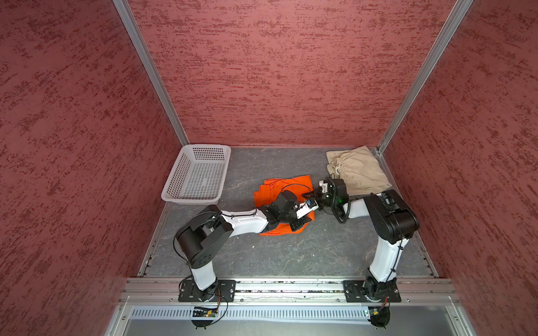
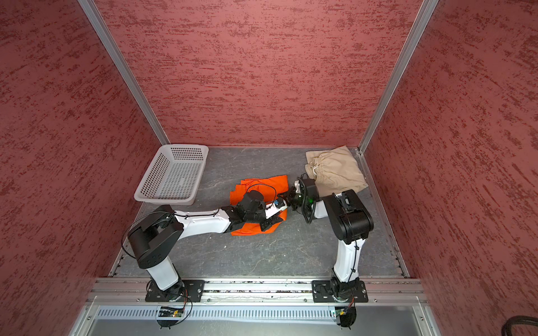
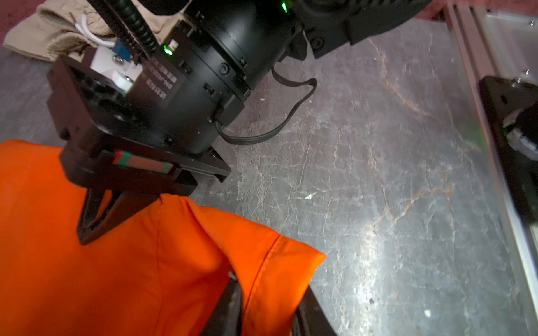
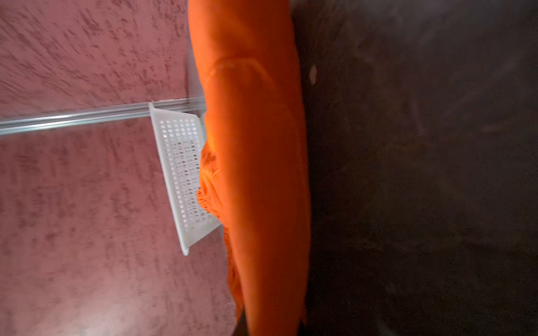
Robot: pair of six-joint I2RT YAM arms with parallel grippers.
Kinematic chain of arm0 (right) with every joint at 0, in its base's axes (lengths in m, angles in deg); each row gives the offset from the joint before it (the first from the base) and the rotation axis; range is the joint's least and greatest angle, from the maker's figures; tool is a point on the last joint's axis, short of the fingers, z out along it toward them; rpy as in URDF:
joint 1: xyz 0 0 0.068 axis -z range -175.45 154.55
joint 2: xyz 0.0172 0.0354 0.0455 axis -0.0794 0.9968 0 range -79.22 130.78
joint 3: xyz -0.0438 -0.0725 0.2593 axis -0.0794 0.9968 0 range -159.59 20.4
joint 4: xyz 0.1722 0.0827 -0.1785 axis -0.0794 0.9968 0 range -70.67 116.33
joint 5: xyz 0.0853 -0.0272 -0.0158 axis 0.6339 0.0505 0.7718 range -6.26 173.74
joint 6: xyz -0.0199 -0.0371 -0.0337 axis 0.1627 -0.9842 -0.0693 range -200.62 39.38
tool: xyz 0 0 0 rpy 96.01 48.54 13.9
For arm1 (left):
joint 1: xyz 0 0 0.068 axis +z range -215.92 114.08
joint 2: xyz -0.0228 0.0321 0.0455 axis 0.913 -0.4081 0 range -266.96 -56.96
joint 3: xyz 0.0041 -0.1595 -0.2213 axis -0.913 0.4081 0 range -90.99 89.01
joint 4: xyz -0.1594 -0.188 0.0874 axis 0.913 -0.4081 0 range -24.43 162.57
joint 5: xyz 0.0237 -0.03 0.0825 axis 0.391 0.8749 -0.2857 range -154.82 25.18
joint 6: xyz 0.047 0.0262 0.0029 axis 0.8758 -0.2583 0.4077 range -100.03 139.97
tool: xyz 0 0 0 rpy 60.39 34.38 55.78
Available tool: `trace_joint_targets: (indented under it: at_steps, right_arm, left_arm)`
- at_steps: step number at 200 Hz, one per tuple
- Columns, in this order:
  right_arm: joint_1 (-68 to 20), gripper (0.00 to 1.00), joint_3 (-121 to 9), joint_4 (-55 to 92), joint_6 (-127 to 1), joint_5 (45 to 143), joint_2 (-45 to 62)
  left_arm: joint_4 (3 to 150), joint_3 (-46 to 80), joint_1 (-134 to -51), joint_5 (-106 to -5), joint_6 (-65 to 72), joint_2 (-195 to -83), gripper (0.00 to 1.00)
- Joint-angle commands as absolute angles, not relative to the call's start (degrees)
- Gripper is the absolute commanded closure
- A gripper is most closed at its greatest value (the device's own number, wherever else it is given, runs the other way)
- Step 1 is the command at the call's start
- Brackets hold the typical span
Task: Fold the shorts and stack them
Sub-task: 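Lift the orange shorts with the right gripper and carry them onto the beige shorts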
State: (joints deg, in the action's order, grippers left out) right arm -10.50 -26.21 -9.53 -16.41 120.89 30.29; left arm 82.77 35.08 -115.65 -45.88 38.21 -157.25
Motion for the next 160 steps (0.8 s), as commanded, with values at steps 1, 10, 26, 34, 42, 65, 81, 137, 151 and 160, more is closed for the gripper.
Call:
trace_joint_targets:
  at_steps: [1, 10, 26, 34, 42, 65, 81, 137, 151, 160]
  right_arm:
    - [-9.3, 1.0, -34.2, 15.5, -36.5, 115.0, 28.7]
    - [-8.7, 1.0, -38.3, 23.2, -43.5, 112.7, 28.6]
    - [-7.6, 1.0, -45.0, 34.9, -55.1, 108.0, 29.3]
    - [-7.2, 1.0, -48.2, 39.6, -60.1, 105.1, 29.7]
    - [-6.7, 1.0, -51.0, 43.3, -64.5, 102.2, 30.1]
    - [-5.2, 1.0, -57.0, 48.7, -73.7, 94.8, 30.7]
    - [-4.1, 1.0, -60.5, 50.9, -78.3, 91.2, 31.3]
    - [-3.3, 1.0, -71.1, 54.6, -89.5, 84.2, 32.2]
    - [-3.2, 1.0, -73.3, 55.3, -90.8, 83.6, 32.2]
    - [-2.9, 1.0, -75.0, 56.4, -91.6, 83.6, 32.4]
  left_arm:
    - [81.7, 34.1, -115.7, -46.8, 36.8, -155.5, 0.55]
    - [81.4, 34.6, -115.3, -47.3, 36.5, -154.6, 0.47]
    - [81.3, 35.8, -114.5, -48.1, 35.7, -153.0, 0.4]
    - [81.4, 36.4, -114.0, -48.3, 35.0, -152.3, 0.38]
    - [81.4, 37.1, -113.5, -48.6, 34.4, -151.7, 0.37]
    - [81.1, 38.5, -112.5, -50.1, 33.3, -150.2, 0.34]
    - [80.2, 38.7, -112.1, -51.5, 32.5, -149.5, 0.33]
    - [78.7, 39.2, -110.3, -53.5, 31.1, -147.8, 0.3]
    - [78.5, 39.2, -110.0, -53.5, 30.9, -147.7, 0.3]
    - [78.5, 39.1, -109.9, -53.7, 30.8, -147.8, 0.3]
